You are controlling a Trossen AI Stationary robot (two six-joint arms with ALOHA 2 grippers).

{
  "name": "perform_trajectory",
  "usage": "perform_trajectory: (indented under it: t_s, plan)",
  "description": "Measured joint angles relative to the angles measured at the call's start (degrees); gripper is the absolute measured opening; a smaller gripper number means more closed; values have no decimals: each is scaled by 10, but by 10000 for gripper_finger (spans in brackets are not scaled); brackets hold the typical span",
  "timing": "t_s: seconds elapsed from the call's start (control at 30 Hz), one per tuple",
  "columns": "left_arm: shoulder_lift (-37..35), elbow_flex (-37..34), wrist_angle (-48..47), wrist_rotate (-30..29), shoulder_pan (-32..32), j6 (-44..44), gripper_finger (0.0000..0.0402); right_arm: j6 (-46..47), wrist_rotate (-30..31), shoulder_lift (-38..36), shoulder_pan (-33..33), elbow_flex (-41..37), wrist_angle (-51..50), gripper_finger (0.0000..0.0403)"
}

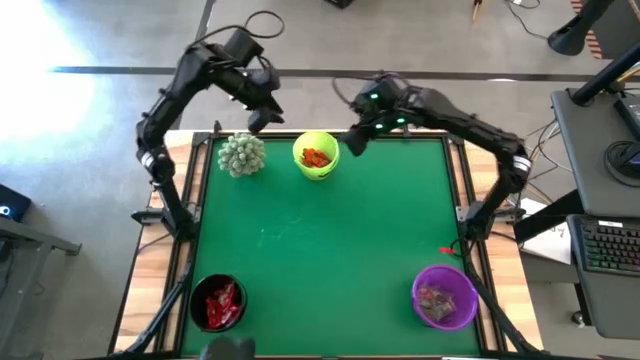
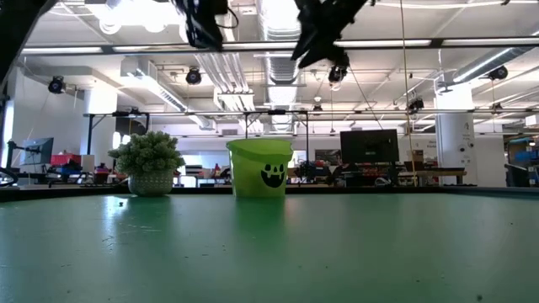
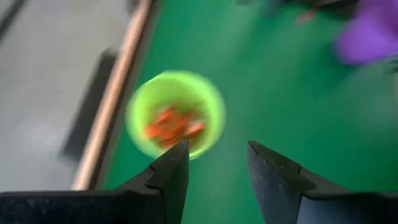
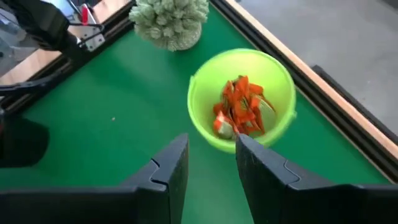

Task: Organize candy in baskets
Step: Return to Home Position

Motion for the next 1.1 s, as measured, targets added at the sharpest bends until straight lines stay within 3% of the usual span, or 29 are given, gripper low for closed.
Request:
perform_trajectory:
  t_s: [0.2,0.4,0.57,0.73,0.87,1.03,1.1]
  plan:
    - [-71,-22,-12,186,-4,50,144,15,3,-93,21,-2,-90,116]
    - [-164,-112,-5,305,-4,115,144,27,3,-177,59,-12,-98,115]
    - [-250,-230,29,385,-4,158,144,62,2,-224,87,-17,-120,115]
    - [-327,-330,108,410,-4,107,144,43,4,-254,89,-18,-157,110]
    - [-384,-400,181,452,-4,73,144,121,3,-276,91,-18,-199,110]
    - [-449,-479,258,591,-4,65,144,6,2,-316,102,-28,-227,116]
    - [-466,-499,261,607,-4,65,144,-31,-12,-337,104,-32,-219,116]
